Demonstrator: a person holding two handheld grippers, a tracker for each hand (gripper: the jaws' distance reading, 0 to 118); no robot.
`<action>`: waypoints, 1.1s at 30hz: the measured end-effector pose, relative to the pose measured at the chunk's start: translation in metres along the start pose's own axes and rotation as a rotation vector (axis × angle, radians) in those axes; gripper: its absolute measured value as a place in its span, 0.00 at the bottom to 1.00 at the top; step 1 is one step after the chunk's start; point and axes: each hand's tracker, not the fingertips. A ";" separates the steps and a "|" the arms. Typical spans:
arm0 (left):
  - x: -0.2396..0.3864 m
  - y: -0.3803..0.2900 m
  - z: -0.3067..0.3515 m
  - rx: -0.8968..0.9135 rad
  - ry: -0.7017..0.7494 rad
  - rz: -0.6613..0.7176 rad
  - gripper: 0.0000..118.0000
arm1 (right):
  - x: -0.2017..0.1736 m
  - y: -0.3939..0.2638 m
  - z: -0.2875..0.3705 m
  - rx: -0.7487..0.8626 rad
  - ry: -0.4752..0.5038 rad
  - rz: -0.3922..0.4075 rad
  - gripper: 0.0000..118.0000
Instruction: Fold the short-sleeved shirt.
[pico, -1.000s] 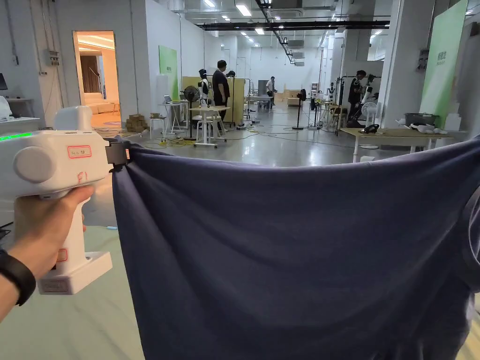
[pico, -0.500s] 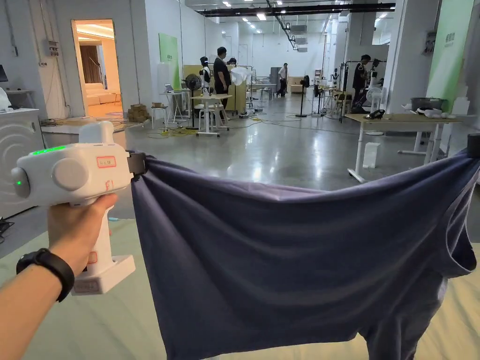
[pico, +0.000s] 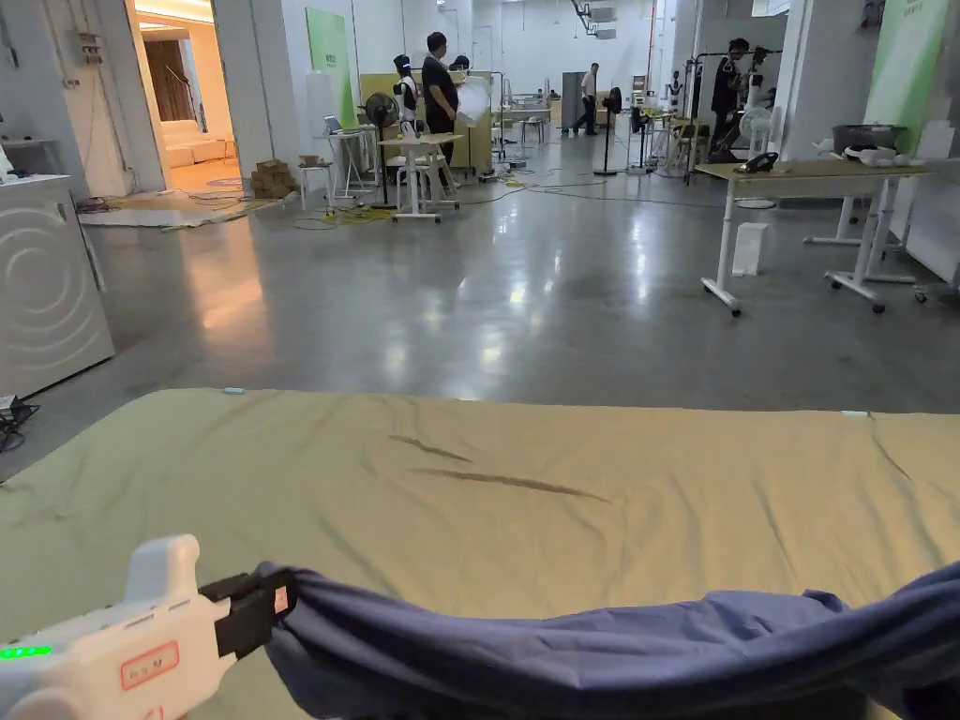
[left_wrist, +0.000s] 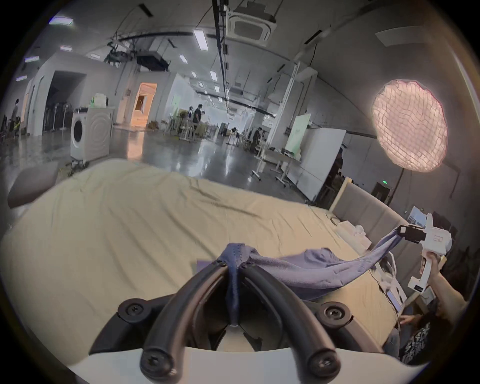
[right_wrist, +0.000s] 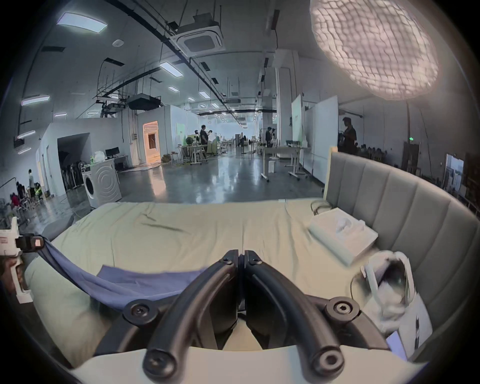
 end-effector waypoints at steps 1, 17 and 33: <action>-0.003 -0.015 0.004 -0.004 0.004 0.002 0.04 | 0.002 -0.016 0.006 -0.021 -0.001 -0.008 0.02; -0.035 -0.163 0.114 -0.041 -0.014 0.075 0.04 | 0.002 -0.189 0.140 -0.236 -0.053 -0.191 0.02; -0.044 -0.203 0.132 -0.194 0.017 0.035 0.04 | 0.038 -0.263 0.162 -0.347 -0.069 -0.211 0.02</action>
